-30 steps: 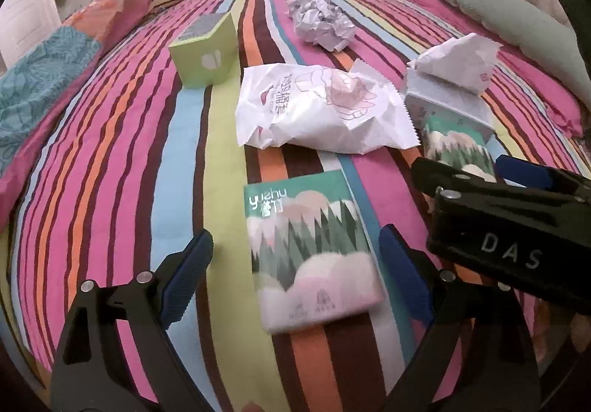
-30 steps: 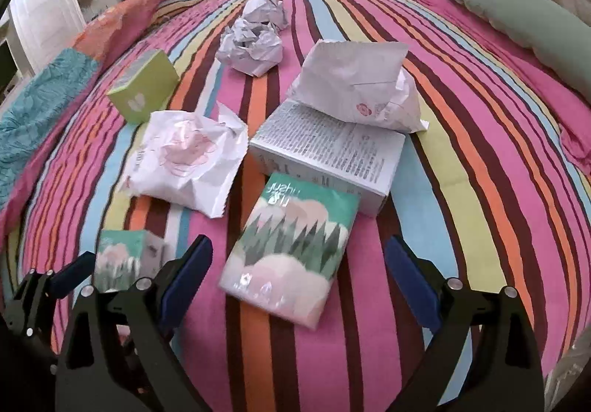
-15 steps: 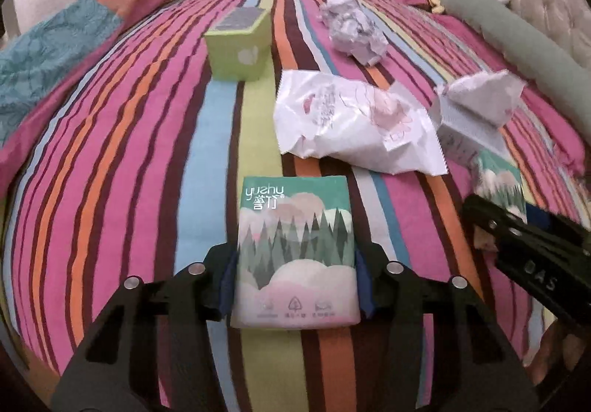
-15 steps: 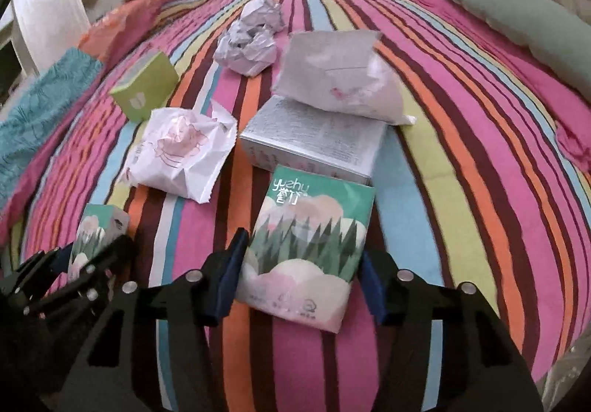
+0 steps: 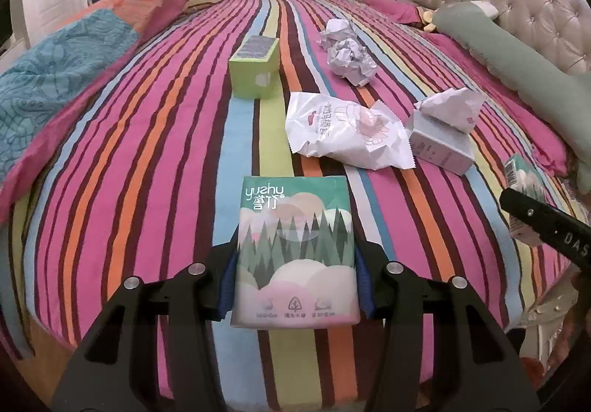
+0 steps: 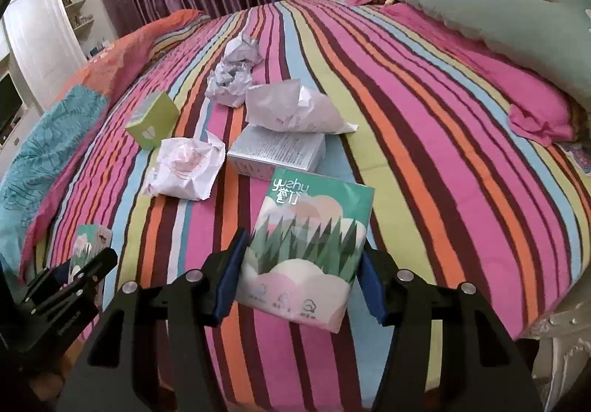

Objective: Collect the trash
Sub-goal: 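Carry a green tissue pack in the left tool while the right carries another to the wastebasket, then open both tools over the wastebasket, dropping the tissue packs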

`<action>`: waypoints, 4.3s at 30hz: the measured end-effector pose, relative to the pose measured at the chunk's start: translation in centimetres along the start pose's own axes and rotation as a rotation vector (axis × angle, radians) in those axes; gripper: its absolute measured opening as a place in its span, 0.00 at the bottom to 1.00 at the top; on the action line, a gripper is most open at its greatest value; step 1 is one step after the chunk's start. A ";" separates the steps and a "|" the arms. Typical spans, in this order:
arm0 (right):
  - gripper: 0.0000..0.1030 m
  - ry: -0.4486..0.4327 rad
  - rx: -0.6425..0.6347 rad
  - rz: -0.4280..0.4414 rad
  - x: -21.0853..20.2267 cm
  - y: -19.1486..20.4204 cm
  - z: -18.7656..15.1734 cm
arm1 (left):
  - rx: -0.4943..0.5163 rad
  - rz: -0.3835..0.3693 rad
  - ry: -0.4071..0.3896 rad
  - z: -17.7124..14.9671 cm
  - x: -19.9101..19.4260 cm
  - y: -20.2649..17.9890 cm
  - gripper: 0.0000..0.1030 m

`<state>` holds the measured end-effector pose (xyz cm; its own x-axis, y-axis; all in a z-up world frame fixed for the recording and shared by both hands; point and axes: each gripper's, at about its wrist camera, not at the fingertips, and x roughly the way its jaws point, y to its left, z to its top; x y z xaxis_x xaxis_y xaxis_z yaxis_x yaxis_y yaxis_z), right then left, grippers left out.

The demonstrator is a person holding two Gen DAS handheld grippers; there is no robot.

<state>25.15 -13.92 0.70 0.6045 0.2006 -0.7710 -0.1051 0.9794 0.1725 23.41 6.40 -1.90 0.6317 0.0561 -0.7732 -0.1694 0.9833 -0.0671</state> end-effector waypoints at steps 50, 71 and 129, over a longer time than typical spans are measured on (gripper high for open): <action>0.52 0.060 -0.082 0.022 -10.0 1.7 -15.3 | 0.144 -0.046 0.037 -15.4 -10.0 -1.2 0.48; 0.52 0.366 -0.051 0.060 -4.1 1.7 -23.3 | 0.158 -0.051 0.304 -24.4 -5.0 -2.2 0.48; 0.79 0.554 0.123 0.020 1.8 -0.4 -25.3 | 0.063 -0.029 0.550 -26.1 1.3 -1.1 0.78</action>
<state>6.30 -13.34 -16.24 0.0955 0.2342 -0.9675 0.0005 0.9719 0.2354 4.70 0.88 -19.32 0.1445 -0.0531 -0.9881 -0.1014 0.9925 -0.0682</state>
